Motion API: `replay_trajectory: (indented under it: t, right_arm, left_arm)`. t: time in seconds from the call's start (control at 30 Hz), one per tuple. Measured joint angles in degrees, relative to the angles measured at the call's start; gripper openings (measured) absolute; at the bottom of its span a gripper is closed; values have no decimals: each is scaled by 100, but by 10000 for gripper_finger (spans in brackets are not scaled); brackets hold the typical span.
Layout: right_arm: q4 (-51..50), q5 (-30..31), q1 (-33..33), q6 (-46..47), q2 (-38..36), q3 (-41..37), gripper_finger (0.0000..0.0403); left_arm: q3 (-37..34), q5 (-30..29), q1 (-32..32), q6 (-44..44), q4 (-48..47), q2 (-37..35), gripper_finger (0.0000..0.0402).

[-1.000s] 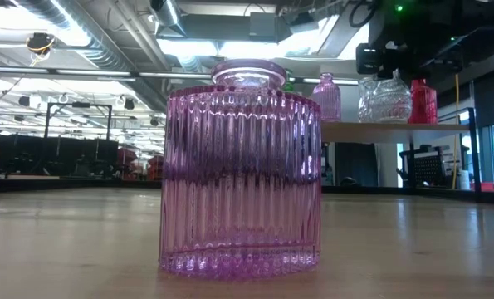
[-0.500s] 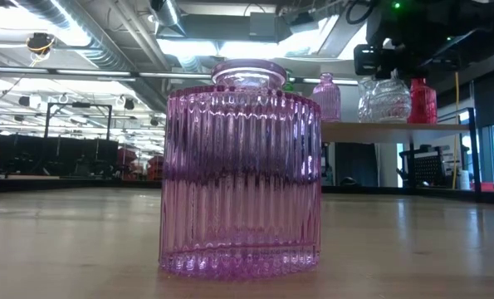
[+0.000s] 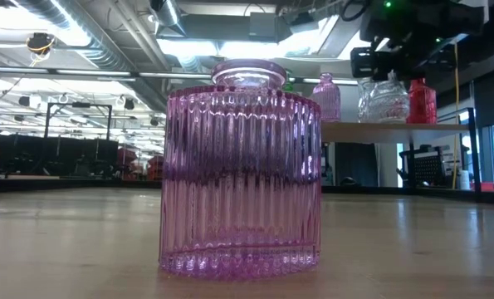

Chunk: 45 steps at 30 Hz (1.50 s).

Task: Sort vases onto shelf
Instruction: Put the transparent vase on the shelf aligned with the other transparent vases

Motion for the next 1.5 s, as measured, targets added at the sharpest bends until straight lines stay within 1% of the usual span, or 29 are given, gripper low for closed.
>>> replay_trajectory:
  t: [0.3,0.43,0.53,0.8,0.93,1.27,1.5]
  right_arm:
    - [129,-28,0,-139,0,0,139]
    - [129,-28,0,-138,0,0,147]
    - [129,-17,0,-136,2,-4,162]
    - [124,-150,0,-163,13,-14,219]
    - [134,-177,0,-136,13,-15,234]
    - [94,-190,7,-141,-44,8,237]
    - [-35,-671,9,-810,-201,328,237]
  left_arm:
    - [7,2,-2,0,0,0,111]
    - [7,1,0,-2,-1,0,111]
    - [7,0,-1,-2,0,0,111]
    - [7,0,-2,-7,0,0,111]
    - [7,0,-1,-11,0,0,111]
    - [7,0,-2,-123,0,0,111]
    - [7,0,-1,-146,2,0,111]
